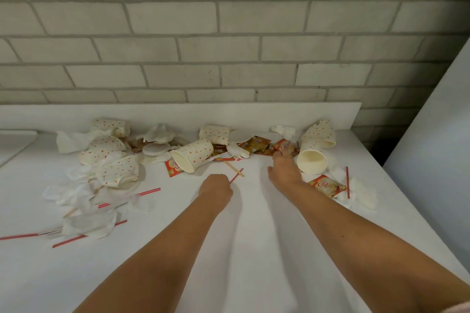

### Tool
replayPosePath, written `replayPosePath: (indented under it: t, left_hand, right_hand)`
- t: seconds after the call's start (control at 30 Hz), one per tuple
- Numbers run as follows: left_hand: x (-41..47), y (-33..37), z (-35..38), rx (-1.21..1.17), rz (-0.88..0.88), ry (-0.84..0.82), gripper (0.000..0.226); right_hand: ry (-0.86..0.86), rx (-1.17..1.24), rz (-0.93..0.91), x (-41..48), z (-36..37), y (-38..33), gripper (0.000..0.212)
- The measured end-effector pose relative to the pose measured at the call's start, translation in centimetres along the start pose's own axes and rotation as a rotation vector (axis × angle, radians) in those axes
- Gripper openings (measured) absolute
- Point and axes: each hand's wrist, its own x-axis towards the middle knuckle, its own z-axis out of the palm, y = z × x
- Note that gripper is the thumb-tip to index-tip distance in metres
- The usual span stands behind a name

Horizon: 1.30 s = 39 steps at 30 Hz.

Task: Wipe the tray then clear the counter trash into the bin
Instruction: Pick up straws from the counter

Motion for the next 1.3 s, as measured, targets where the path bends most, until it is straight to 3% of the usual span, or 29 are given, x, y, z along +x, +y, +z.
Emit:
replayPosePath:
  t: [0.2, 0.47, 0.67, 0.87, 0.97, 1.1, 1.2, 1.3]
  left_hand:
    - [0.4, -0.3, 0.7, 0.193, 0.093, 0.005, 0.039]
    - [1.0, -2.3, -1.3, 0.03, 0.358, -0.063, 0.025]
    - [2.1, -2.7, -0.9, -0.015, 0.447, 0.01, 0.043]
    - [4.6, -2.2, -1.4, 0.07, 0.384, 0.095, 0.032]
    - [5.1, -1.5, -1.8, -0.005, 0.375, 0.077, 0.021]
    - [5.2, -0.7, -2.3, -0.08, 0.347, -0.025, 0.01]
    - [4.4, 0.5, -2.2, -0.028, 0.383, -0.11, 0.011]
    - [3.7, 1.4, -1.4, -0.016, 0.423, -0.168, 0.008]
  right_hand:
    - [-0.012, -0.125, 0.098, 2.0, 0.2, -0.9, 0.027]
    - [-0.069, -0.083, 0.164, 1.4, -0.8, -1.2, 0.029]
    - [-0.209, -0.091, 0.141, -1.9, -1.1, -0.5, 0.033]
    - [-0.299, -0.021, 0.117, -3.5, -2.1, 1.0, 0.031]
    - [-0.231, 0.228, 0.091, -4.0, -3.2, 2.2, 0.019]
    - [0.027, 0.465, 0.073, -4.4, -5.2, 4.3, 0.023]
    - [0.232, 0.413, 0.206, -3.4, -5.9, 7.2, 0.021]
    - [0.206, 0.304, 0.419, -2.3, -5.5, 10.7, 0.013]
